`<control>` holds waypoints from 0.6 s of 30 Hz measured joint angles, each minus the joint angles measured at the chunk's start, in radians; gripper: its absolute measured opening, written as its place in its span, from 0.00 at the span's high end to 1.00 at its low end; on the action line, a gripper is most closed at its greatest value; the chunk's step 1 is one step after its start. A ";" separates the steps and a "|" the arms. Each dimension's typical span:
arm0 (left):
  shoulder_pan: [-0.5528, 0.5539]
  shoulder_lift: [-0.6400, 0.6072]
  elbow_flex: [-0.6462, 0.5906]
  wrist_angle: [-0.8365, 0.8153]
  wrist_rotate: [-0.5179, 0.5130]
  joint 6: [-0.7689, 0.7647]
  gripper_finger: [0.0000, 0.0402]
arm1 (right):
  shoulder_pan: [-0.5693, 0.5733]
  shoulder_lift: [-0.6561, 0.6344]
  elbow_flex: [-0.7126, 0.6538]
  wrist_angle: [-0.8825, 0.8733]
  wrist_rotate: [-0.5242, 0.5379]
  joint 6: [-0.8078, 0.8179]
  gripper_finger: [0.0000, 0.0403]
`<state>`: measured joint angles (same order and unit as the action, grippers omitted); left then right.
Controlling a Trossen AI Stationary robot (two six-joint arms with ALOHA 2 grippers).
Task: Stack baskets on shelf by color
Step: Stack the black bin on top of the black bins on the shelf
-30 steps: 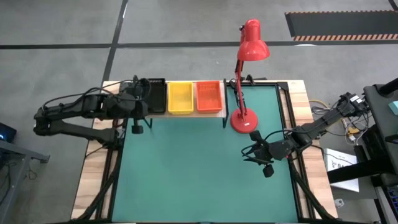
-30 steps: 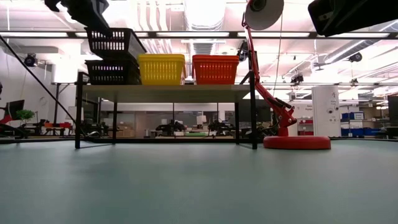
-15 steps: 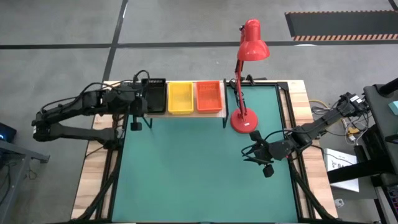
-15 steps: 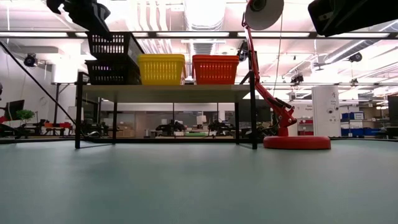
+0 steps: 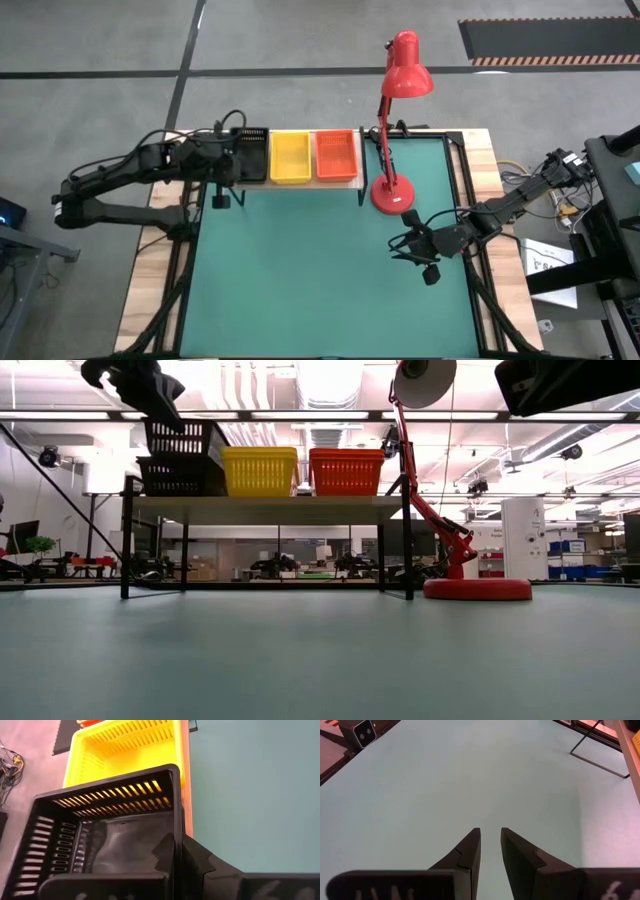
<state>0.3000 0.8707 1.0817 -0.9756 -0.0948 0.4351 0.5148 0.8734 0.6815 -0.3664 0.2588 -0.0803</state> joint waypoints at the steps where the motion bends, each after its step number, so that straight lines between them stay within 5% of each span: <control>1: 0.000 0.002 0.000 0.000 0.000 -0.001 1.00 | 0.000 0.000 0.000 0.000 0.000 0.000 0.83; 18: 0.001 0.006 -0.001 0.008 0.000 -0.032 0.98 | 0.000 0.000 0.000 0.002 0.000 0.001 0.83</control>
<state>0.3012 0.8764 1.0804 -0.9676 -0.0946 0.4030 0.5148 0.8734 0.6815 -0.3645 0.2587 -0.0795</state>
